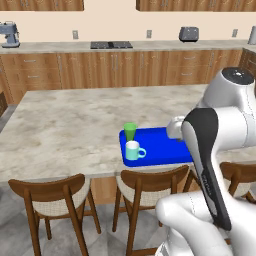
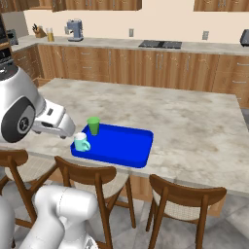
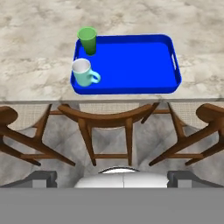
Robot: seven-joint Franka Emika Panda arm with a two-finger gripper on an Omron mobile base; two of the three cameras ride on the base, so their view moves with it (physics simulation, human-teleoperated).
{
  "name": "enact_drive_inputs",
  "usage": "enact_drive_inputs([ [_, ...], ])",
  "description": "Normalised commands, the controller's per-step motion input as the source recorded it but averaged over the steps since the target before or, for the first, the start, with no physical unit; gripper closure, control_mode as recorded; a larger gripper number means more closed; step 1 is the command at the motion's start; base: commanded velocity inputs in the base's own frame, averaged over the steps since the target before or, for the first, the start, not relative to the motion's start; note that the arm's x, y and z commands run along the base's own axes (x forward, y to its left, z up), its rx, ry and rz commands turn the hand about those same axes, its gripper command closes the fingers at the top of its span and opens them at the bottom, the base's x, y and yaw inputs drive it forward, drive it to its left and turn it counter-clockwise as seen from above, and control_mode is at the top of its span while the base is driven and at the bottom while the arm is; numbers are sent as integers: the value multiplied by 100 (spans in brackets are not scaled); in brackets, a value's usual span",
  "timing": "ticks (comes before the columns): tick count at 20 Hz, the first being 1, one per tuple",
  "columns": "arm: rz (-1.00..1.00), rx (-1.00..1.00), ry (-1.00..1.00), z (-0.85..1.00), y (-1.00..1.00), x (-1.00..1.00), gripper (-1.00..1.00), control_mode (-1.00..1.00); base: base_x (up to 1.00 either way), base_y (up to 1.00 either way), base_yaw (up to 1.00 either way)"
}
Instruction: There is a tray on the dining counter. Grab the cup, mug, and pitcher and place them on the tray. The pitcher may be placed next to the tray if it cannot fit the tray.
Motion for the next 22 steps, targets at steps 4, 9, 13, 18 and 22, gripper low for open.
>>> enact_drive_inputs([
  [4, 3, 0, 4, 0, 0, -13, -100, -100, 0, 0, 0],
  [9, 5, 0, 1, 9, 0, -25, -100, -100, 0, 0, 0],
  [13, 2, 0, 1, 3, 0, -20, -100, -100, 0, 0, 0],
  [18, 1, 0, 1, 0, -2, -25, -100, -100, 0, 0, 0],
  [22, 0, 0, 1, 0, 3, -25, -100, -100, 0, 0, 0],
])
